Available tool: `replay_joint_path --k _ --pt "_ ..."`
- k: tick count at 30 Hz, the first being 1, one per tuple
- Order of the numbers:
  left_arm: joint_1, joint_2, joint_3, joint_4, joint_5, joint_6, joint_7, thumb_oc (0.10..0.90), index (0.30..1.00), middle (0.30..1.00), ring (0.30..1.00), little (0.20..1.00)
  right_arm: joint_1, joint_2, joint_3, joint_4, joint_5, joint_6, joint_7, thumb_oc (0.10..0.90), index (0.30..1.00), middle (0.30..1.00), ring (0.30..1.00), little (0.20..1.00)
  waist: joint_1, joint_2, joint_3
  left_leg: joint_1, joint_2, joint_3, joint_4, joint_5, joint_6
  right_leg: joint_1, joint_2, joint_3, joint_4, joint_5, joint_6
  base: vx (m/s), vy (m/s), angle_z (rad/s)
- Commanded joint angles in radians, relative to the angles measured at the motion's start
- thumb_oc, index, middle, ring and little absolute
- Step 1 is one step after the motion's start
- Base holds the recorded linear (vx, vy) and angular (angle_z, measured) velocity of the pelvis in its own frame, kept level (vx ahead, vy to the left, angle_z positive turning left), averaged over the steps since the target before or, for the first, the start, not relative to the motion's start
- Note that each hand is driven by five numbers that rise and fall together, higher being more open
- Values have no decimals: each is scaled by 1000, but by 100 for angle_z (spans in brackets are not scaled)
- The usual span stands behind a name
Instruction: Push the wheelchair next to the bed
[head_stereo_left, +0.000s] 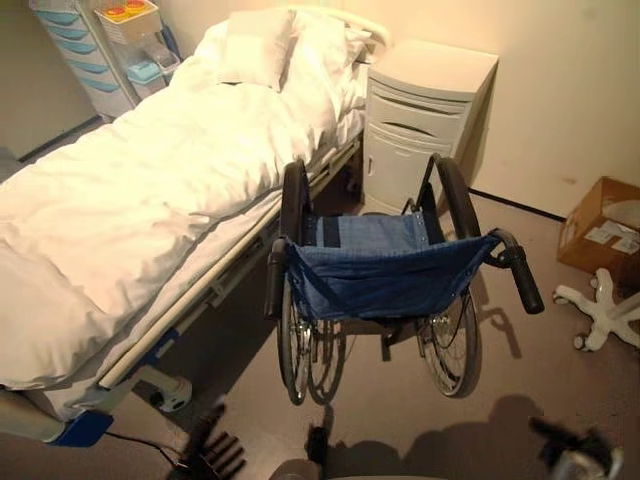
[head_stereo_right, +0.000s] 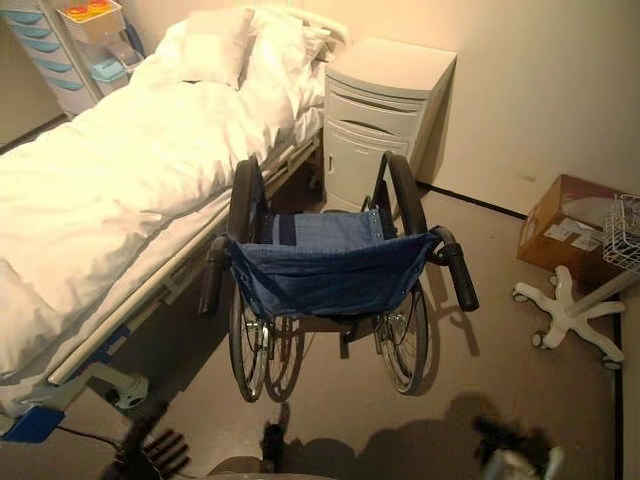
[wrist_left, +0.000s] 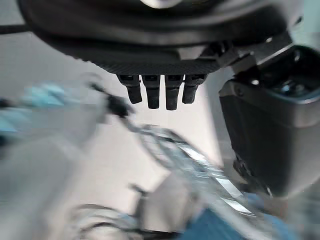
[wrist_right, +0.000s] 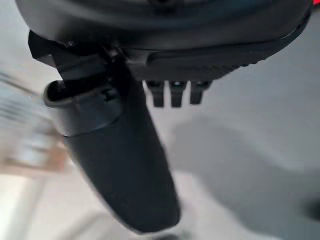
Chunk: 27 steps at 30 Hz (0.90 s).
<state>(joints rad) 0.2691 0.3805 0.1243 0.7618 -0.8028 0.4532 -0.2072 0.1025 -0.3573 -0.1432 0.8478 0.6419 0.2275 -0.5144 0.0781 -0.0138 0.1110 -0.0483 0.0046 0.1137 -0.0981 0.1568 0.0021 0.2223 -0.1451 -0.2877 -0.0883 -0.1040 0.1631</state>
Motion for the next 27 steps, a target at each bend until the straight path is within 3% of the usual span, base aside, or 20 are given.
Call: replay_joint_path --k 1,5,7,9,18,27 --pt "-95 -29 -5 96 30 -37 -20 800 900 900 900 900 -60 -31 40 107 24 -14 77 800 900 900 900 900 32 33 -26 161 48 -15 11 -155 -74 -101 14 -20 1 133 -14 0 0 0" --pt "-148 -80 -55 274 64 -85 17 800 900 900 900 900 -81 26 112 268 -37 41 194 800 900 900 900 900 29 30 -36 159 47 -10 11 -157 -69 -101 15 -24 1 133 -16 0 0 0" --pt "-177 -107 -46 364 41 -90 106 800 900 900 900 900 -86 55 160 332 -67 96 285 800 900 900 900 900 24 27 -40 160 47 -7 11 -162 -68 -99 15 -24 1 130 -17 0 0 0" --pt "-195 -125 -40 442 127 -110 149 800 900 900 900 900 -81 82 192 377 -115 137 390 800 900 900 900 900 19 20 -46 159 45 -8 11 -164 -65 -100 17 -24 1 130 -18 1 -6 4" --pt "-215 -171 -111 484 261 -200 285 800 900 900 900 900 -51 118 273 392 -210 145 676 800 900 900 900 900 3 2 -54 154 40 -1 11 -167 -58 -109 23 -15 5 134 -19 -12 -1 1" --pt "-214 -197 -148 502 272 -212 296 800 900 900 900 900 -72 142 292 414 -200 139 635 800 900 900 900 900 12 -2 -59 153 33 -6 11 -172 -50 -105 25 -19 6 134 -21 -12 3 4"
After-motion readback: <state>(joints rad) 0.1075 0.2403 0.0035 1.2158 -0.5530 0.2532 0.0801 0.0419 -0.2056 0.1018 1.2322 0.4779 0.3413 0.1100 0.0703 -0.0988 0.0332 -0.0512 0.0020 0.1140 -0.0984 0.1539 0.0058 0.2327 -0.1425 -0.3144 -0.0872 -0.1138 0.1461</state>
